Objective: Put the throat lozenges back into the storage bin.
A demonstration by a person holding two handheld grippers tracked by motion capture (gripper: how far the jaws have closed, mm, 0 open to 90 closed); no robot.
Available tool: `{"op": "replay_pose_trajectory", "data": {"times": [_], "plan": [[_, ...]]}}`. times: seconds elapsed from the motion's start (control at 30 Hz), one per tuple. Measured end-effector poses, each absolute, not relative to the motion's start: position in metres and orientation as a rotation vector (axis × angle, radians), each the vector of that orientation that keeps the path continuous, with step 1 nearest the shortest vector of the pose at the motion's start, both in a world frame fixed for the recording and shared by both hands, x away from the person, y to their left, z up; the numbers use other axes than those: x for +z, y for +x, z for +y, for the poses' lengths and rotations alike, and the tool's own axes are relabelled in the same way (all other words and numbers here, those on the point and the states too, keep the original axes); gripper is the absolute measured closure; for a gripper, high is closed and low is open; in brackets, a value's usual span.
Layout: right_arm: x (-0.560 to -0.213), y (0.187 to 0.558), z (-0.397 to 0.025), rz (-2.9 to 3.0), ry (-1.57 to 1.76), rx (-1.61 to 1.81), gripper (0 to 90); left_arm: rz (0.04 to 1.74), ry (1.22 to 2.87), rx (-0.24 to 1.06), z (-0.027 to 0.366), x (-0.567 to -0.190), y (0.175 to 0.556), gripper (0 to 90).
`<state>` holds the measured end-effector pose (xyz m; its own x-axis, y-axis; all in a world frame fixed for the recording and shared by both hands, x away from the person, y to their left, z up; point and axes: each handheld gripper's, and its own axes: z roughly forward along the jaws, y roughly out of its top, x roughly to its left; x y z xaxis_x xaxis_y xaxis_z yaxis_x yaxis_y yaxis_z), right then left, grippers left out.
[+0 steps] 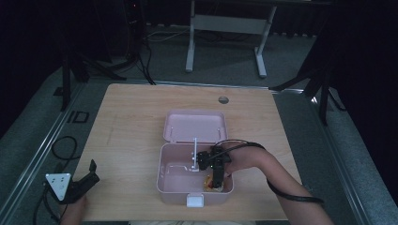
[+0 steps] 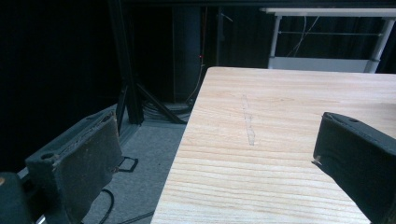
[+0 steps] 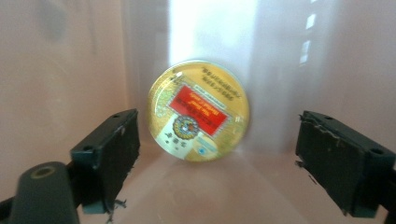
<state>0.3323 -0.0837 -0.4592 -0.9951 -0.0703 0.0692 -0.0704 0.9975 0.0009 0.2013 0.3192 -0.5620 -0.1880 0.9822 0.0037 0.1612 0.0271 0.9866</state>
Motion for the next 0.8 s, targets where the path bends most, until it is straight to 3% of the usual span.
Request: {"op": "replay_pose_trajectory", "data": {"times": [0.43,0.8], "plan": [[-0.384,0.336,-0.139,-3.185,-0.009,-0.359,12.5,1.48,1.221,1.259,0.319,-0.562,0.202,1.2],[-0.394,0.35,-0.207,-3.246,-0.244,-0.466,12.7,1.482,1.227,1.261,0.319,-0.562,0.202,1.2]]}}
